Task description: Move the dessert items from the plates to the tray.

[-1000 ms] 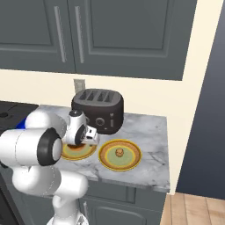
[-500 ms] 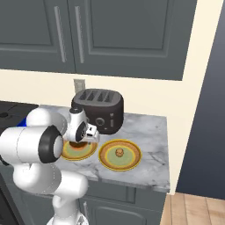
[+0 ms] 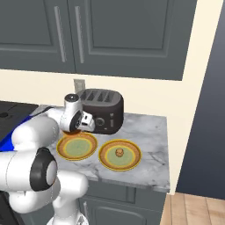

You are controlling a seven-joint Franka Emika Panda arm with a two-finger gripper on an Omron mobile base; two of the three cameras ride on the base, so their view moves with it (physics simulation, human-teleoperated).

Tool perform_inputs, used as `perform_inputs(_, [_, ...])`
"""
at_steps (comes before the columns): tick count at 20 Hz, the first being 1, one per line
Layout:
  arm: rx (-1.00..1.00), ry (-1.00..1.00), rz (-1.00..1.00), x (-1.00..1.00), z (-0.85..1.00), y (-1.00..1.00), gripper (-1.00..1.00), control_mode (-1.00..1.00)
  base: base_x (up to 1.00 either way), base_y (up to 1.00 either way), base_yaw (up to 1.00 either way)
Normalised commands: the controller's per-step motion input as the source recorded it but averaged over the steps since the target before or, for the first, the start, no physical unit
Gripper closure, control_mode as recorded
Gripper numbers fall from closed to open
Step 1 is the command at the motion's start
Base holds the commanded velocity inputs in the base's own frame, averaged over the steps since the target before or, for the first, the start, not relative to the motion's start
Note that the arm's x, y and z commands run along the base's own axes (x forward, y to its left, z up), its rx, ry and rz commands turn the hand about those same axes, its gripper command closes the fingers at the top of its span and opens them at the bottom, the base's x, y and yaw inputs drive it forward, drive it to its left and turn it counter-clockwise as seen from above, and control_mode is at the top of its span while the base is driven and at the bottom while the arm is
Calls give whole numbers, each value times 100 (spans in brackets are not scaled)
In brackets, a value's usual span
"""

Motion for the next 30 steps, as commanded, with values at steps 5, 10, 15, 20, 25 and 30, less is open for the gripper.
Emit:
perform_inputs(5, [0,-2,0,0,20,99,100,-100,0,0,0])
perform_inputs(10, [0,-2,0,0,-1,100,100,-100,0,0,0])
perform_inputs(15, [8,0,0,0,-4,100,100,-100,0,0,0])
perform_inputs(20, [3,0,0,0,-1,100,100,-100,0,0,0])
perform_inputs(25, [-5,0,0,0,-44,62,100,-100,0,0,0])
perform_inputs(30, [-1,0,0,0,-2,0,-100,-100,0,0,0])
